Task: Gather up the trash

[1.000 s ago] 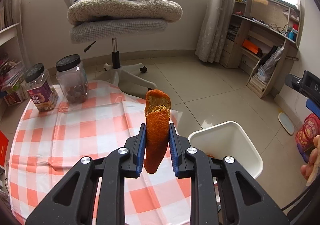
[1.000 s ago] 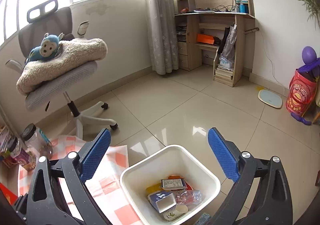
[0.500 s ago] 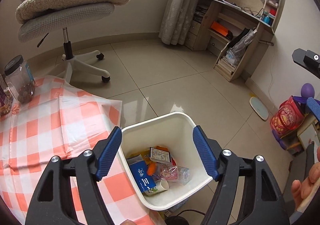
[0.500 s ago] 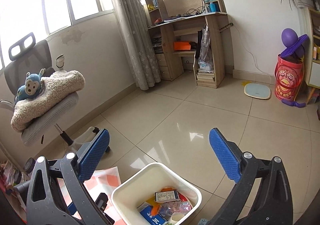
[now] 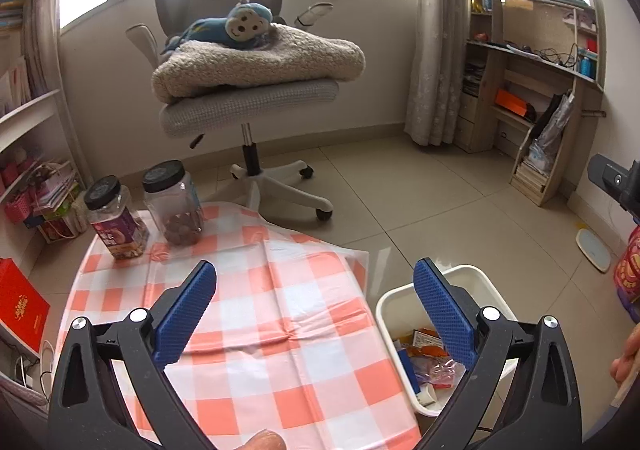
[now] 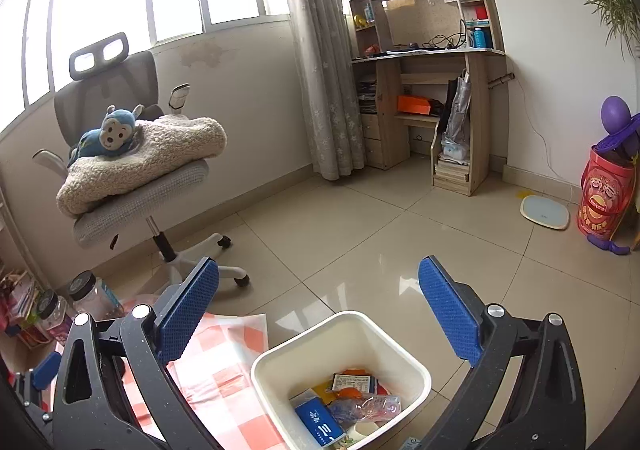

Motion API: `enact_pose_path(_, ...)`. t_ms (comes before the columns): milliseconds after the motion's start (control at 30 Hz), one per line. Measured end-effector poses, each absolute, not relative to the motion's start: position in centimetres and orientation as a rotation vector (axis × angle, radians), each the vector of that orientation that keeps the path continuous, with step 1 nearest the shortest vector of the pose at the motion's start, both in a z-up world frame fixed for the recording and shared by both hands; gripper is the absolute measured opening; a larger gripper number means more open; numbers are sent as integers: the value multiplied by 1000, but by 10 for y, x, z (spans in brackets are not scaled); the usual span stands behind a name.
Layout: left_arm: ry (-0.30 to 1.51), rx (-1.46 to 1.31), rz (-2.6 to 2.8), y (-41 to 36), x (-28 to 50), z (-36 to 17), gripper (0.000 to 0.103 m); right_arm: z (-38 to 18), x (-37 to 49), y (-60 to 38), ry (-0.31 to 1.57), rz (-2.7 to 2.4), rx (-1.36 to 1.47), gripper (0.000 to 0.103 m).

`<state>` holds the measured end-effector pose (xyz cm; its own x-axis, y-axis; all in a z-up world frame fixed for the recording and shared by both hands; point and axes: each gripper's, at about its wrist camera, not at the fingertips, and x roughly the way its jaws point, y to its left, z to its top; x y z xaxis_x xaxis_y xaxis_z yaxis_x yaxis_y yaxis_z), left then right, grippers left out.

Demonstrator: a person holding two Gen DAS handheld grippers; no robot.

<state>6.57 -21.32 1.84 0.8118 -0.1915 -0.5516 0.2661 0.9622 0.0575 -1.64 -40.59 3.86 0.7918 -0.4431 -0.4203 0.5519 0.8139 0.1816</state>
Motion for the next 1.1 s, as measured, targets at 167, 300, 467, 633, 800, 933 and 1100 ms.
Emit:
enact_pose_path(167,444,113,-93,-162,45,39,96,37,-15,-362,382,-495,237,96)
enact_pose_path(300,392,44,-47,-125,32,50,96,33,-11,-324,399,-442,189,96)
enact_pose_path(467,445,9,3,-88,35,54,96,26,-2,-285,433,-393,147,96)
enact_pose_path(633,489,-19,26,-64,40,49,96,26,2,-264,445,-376,142,96)
enact_pose_path(800,498,-4,33,-59,38,42,96,23,6,-250,445,-372,126,96)
enact_pose_path(933,494,9,50,-56,39,39,96,21,11,-247,447,-372,121,96)
enact_pose_path(1100,504,-2,64,-46,42,36,96,20,16,-244,447,-366,134,96)
